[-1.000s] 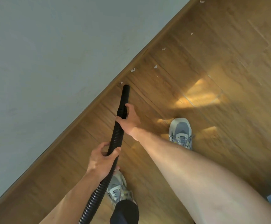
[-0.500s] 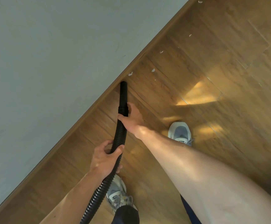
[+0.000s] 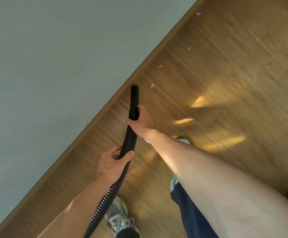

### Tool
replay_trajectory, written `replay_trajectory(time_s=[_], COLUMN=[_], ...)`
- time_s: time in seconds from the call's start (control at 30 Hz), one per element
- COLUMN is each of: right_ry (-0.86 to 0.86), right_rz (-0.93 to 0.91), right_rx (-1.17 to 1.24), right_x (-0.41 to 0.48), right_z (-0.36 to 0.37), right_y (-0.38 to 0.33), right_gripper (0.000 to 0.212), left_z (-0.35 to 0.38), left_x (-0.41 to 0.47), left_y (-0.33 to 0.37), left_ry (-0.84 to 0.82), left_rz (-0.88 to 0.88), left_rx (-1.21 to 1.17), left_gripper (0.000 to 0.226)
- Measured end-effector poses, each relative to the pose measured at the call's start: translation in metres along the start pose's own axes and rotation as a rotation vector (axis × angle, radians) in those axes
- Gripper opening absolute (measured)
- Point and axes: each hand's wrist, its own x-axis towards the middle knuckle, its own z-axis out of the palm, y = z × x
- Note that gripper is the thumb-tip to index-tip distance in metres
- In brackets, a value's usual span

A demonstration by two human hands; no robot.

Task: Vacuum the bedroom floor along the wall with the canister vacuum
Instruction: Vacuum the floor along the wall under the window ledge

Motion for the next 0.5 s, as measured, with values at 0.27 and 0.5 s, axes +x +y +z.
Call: replay_trajectory(time_s=[0.27, 0.5], right_ry=[0.091, 0.108], right_rz=[0.057, 0.056], right_rx=[-0.030, -0.068], right_x=[-0.009, -0.021], right_z=[-0.035, -0.060], right_y=[0.021, 0.041], right_gripper=[0.059, 0.054], left_z=[0.028, 0.045], left_x=[-0.013, -0.014], left_y=[0.009, 0.006], left_ry=[-0.046, -0.069], left_rz=[-0.021, -0.039], left_rx=[0.038, 0.100], left_gripper=[0.028, 0.029])
